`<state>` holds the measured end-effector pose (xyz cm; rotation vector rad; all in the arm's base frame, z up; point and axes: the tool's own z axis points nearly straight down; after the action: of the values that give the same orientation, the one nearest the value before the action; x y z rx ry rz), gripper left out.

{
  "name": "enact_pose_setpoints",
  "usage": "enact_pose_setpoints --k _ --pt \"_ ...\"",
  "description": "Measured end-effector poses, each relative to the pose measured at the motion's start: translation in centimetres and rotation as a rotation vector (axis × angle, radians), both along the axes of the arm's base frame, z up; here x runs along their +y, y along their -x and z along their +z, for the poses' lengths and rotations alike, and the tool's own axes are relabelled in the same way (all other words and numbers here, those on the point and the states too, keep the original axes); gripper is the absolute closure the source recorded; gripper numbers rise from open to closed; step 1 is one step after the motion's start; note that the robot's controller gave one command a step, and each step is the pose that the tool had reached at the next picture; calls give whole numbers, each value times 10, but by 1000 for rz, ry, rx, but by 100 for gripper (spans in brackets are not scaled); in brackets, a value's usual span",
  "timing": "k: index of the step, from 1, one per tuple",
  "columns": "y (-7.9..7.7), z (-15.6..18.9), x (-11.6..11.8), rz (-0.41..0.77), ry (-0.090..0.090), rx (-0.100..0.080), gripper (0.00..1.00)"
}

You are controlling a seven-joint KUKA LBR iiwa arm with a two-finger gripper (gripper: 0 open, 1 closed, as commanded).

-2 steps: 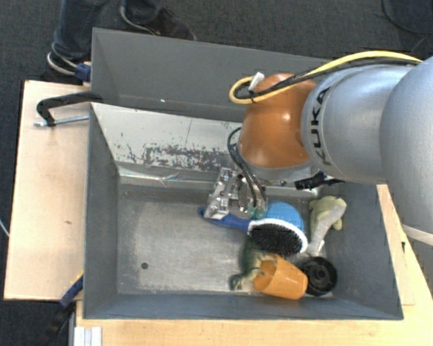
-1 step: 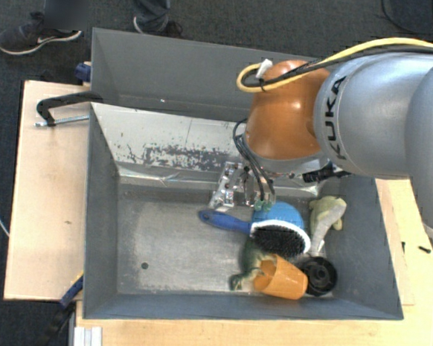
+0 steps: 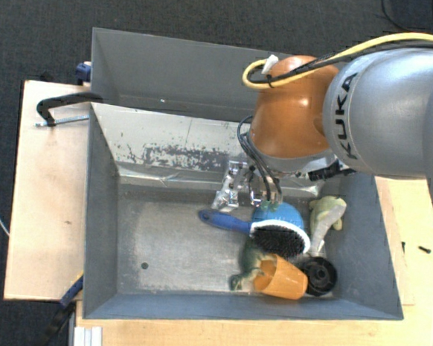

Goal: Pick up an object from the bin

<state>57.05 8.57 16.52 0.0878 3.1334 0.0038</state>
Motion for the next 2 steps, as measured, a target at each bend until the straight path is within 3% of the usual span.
enact_pose_setpoints --k 1,2 --pt "-2 -20 4 589 4 4 100" --pt "30 -9 8 715 4 5 100"
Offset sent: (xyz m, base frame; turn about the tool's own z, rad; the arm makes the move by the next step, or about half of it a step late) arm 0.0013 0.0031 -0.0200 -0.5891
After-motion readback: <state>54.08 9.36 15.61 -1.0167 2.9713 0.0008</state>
